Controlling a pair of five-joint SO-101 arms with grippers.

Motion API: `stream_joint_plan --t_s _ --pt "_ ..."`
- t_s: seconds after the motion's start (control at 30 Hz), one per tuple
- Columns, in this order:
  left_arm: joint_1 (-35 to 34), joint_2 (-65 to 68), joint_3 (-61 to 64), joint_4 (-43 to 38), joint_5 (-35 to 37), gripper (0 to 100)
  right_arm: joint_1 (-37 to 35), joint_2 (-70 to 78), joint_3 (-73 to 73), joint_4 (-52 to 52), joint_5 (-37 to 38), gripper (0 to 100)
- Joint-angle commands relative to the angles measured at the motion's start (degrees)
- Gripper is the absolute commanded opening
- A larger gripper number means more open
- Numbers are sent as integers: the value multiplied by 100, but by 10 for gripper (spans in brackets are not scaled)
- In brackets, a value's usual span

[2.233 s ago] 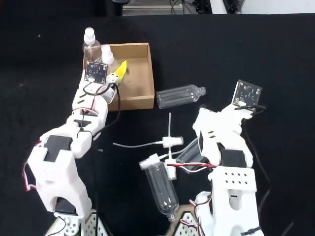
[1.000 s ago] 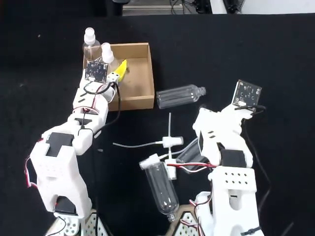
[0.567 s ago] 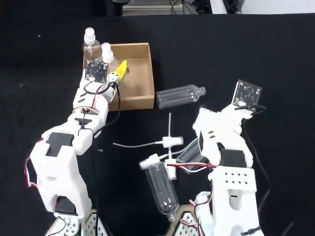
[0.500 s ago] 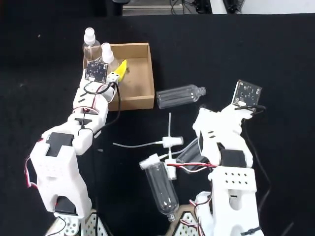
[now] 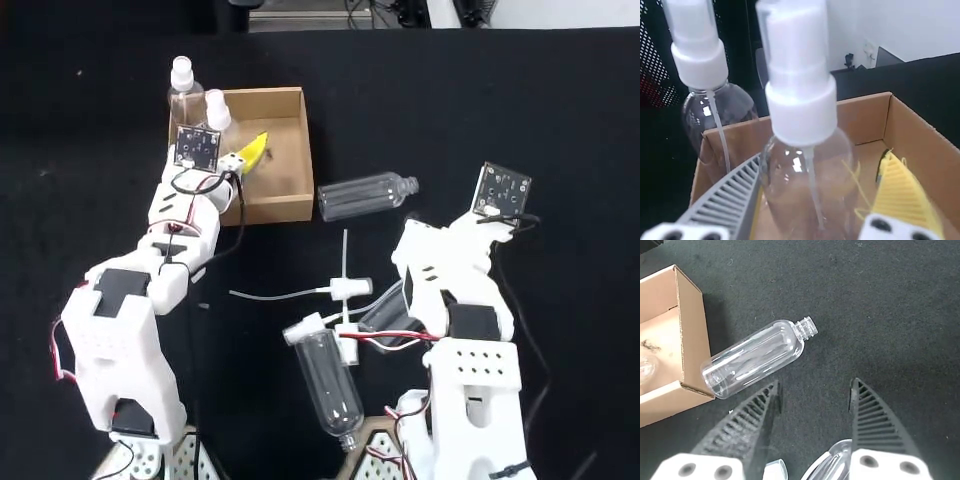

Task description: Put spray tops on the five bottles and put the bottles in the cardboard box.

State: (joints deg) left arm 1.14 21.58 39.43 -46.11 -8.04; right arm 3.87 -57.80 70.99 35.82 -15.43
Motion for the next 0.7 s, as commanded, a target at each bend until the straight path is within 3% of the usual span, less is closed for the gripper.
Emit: stream_joint_plan --t_s 0.0,0.67 --pt "-48 -158 -13 -97 0 318 97 -119 -57 -167 -9 201" --pt "-136 -1653 1288 -53 9 316 70 -119 -57 -167 -9 201"
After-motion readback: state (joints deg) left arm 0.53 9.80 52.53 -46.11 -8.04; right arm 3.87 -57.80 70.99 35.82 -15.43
